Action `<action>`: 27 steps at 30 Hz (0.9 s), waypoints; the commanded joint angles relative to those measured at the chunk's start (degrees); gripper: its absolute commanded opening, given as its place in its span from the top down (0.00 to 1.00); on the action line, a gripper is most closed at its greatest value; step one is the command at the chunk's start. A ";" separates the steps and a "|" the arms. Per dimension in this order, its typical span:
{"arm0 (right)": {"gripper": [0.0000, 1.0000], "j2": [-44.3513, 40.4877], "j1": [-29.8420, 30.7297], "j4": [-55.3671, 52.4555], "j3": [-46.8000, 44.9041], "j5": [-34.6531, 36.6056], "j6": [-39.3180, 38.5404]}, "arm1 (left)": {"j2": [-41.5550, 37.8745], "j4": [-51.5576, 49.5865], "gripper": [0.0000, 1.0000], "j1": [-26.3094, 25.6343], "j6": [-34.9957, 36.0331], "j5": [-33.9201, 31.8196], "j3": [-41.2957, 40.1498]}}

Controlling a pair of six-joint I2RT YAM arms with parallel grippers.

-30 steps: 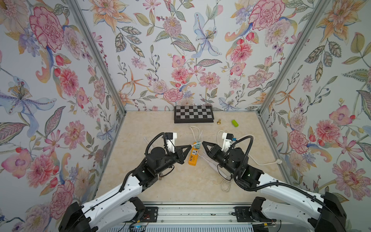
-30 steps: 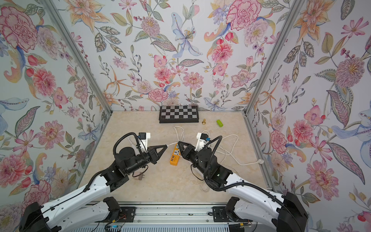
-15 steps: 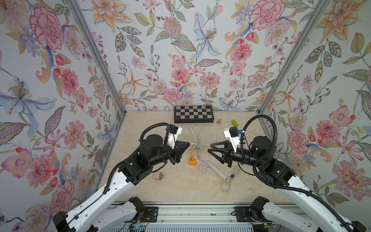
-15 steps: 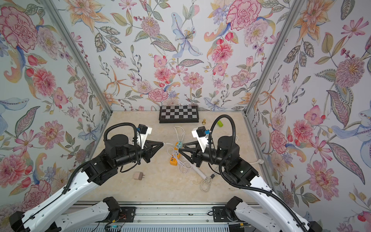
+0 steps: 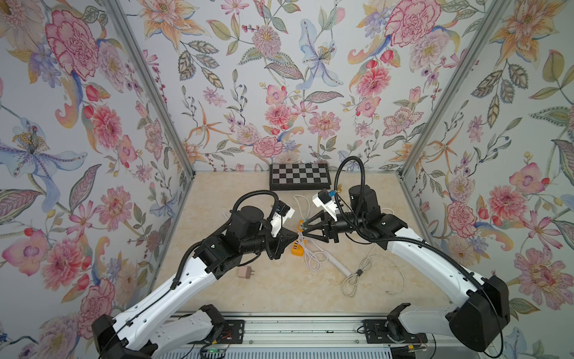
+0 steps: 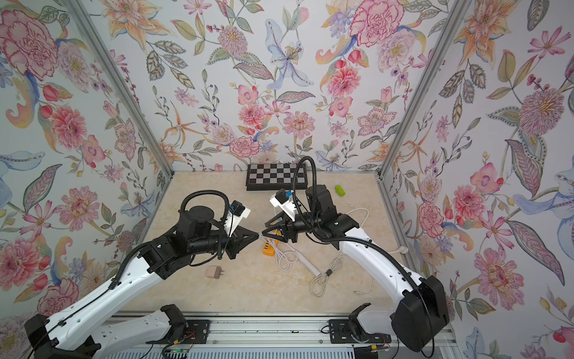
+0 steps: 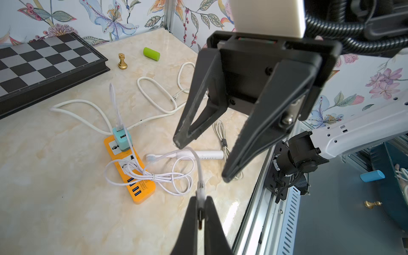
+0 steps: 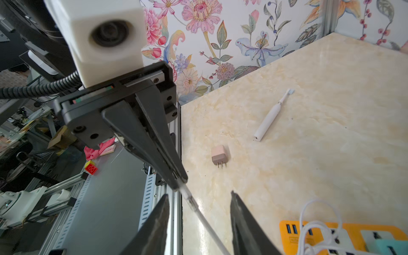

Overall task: Charge the electric toothbrush
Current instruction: Pick up the charging cable from the center of the board.

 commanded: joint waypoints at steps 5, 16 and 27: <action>0.56 2.61 0.80 -0.05 0.92 -8.17 -4.56 | 0.93 -0.70 1.00 0.40 2.98 0.44 2.05; 0.54 4.38 0.60 1.23 -0.09 -9.66 -4.19 | 1.48 -0.36 1.00 0.40 3.64 -0.84 2.48; 0.76 5.57 0.74 1.12 -0.11 -9.66 -4.80 | 2.89 -0.66 1.00 0.44 4.19 -0.94 3.97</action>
